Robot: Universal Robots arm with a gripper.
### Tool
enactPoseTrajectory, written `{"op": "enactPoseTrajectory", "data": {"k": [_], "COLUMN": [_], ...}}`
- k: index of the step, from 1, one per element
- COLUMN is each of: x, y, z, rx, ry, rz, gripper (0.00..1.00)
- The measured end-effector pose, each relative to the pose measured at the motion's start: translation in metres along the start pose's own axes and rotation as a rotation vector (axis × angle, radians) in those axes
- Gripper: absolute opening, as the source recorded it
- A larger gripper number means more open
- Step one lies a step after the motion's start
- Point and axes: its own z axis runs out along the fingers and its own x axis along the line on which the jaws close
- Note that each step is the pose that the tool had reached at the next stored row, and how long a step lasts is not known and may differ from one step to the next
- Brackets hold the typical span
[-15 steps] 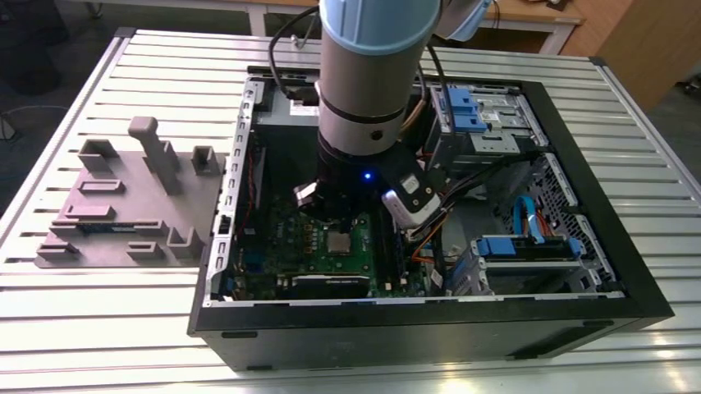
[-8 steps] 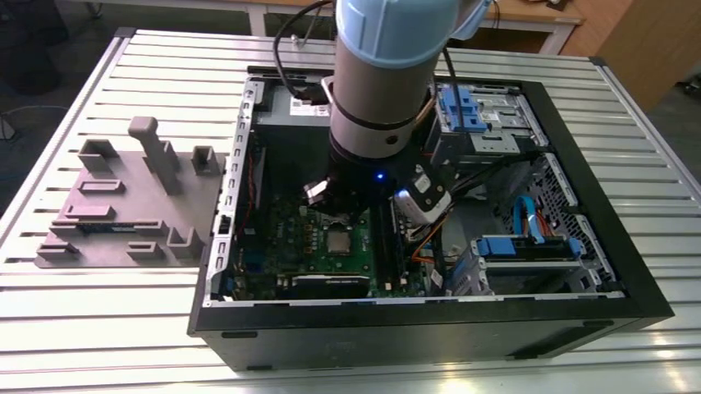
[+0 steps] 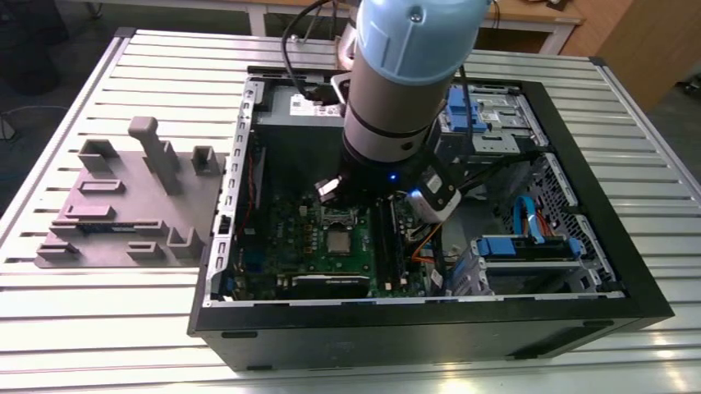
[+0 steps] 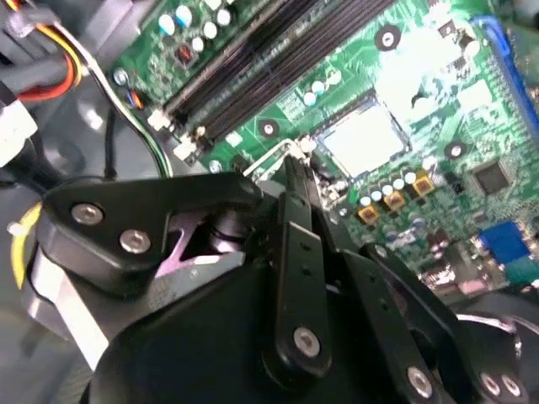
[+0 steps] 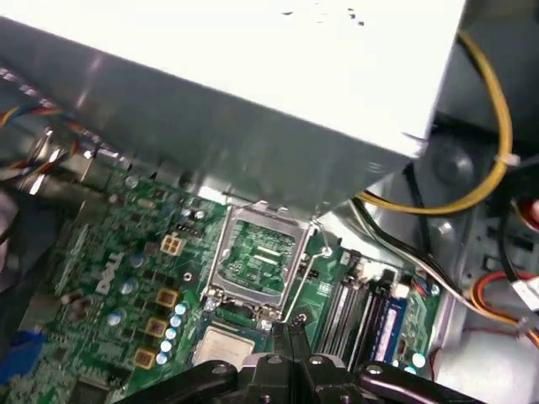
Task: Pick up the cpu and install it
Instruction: 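Close the cpu cover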
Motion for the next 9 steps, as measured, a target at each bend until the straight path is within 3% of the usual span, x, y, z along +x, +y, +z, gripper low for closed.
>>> {"op": "enactPoseTrajectory", "data": {"k": [6,7,9], "x": [0.0002,0.0001,-0.0013], "y": [-0.0006,-0.0004,0.0030], "z": [0.0034,0.0036,0.0044], "rx": [-0.0039,-0.0018,0.0099], "ry": [0.0181,0.0205,0.0255], "rz": [-0.107,-0.116,-0.117], "gripper": [0.10,0.10,0.10]}}
